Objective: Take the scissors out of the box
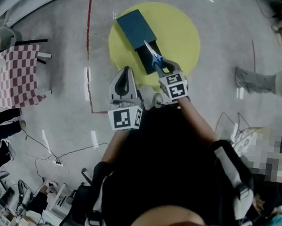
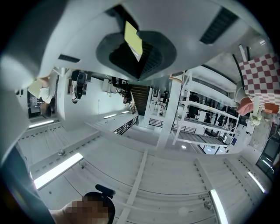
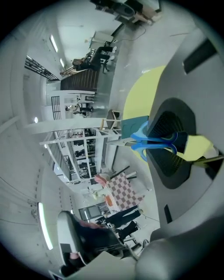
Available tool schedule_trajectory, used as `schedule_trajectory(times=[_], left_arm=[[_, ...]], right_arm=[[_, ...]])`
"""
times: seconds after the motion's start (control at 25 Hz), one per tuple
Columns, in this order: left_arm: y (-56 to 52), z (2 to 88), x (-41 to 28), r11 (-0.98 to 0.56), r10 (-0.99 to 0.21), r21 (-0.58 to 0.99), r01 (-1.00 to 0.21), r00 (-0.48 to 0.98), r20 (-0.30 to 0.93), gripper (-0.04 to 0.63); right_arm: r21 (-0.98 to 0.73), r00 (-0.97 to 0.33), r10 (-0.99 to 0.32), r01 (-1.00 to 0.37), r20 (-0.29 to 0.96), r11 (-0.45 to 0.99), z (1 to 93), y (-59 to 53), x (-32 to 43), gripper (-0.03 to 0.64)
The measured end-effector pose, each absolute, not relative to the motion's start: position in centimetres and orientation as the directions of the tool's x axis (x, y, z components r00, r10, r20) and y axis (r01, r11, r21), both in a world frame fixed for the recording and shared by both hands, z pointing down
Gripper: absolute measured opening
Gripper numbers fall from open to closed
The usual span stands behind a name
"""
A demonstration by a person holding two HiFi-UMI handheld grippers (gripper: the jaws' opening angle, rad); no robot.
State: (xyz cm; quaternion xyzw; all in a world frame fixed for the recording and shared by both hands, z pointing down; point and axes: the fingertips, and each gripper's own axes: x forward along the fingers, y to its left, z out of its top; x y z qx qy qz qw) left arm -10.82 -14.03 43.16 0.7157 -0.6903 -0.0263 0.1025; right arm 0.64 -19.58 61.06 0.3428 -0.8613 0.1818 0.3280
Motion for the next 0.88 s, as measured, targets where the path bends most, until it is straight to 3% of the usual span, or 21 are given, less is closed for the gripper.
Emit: schedule_trajectory(times=[0.56, 0.88], left_arm=[[-13.2, 42.8, -9.6, -0.029, -0.994, 0.163, -0.986, 0.045, 0.096, -0.003], [-13.4, 43.6, -8.5, -0.049, -0.992, 0.140, -0.989, 0.064, 0.107, -0.005]], right_arm=[[-0.094, -0.650, -0.635, -0.726, 0.419, 0.681, 51.4, -17.7, 2.9, 0.081], [-0.102, -0.689, -0.658, -0.710, 0.303, 0.697, 48.3, -17.2, 3.7, 0.081]])
